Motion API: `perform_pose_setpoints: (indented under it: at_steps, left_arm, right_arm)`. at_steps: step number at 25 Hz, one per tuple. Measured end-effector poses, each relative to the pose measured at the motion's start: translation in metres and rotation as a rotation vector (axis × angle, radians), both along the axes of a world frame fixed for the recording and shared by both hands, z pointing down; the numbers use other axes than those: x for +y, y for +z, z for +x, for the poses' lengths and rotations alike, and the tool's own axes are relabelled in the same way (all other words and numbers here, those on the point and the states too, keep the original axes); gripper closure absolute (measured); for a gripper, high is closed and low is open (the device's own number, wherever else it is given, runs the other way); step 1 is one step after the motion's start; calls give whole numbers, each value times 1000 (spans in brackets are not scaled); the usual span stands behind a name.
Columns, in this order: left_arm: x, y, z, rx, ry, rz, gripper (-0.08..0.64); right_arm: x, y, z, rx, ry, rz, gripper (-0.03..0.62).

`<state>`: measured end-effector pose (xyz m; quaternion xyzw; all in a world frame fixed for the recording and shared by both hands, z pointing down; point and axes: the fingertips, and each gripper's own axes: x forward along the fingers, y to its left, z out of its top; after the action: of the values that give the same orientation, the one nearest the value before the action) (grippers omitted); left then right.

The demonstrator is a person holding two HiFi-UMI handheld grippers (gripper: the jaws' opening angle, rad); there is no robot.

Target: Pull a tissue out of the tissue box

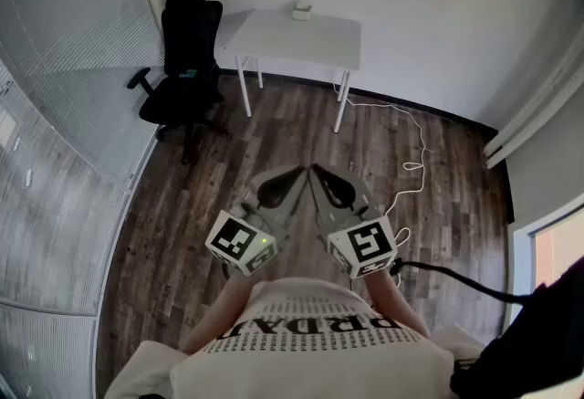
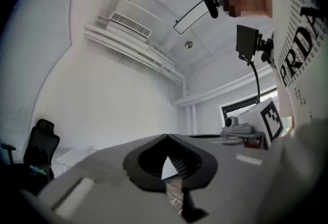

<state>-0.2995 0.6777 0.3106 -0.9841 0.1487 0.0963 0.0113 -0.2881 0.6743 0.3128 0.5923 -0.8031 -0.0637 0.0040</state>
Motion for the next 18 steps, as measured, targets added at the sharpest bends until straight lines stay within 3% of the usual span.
perform_pose_setpoints:
  at_steps: [14,18]
  left_arm:
    - [-6,-4,9,10,-21,1,569]
    - [-10,-3,11,3,-19,35,569]
  right_arm:
    - [-6,-3,10,-19,19,27,584]
    - [-9,-4,12,-14,19,34,584]
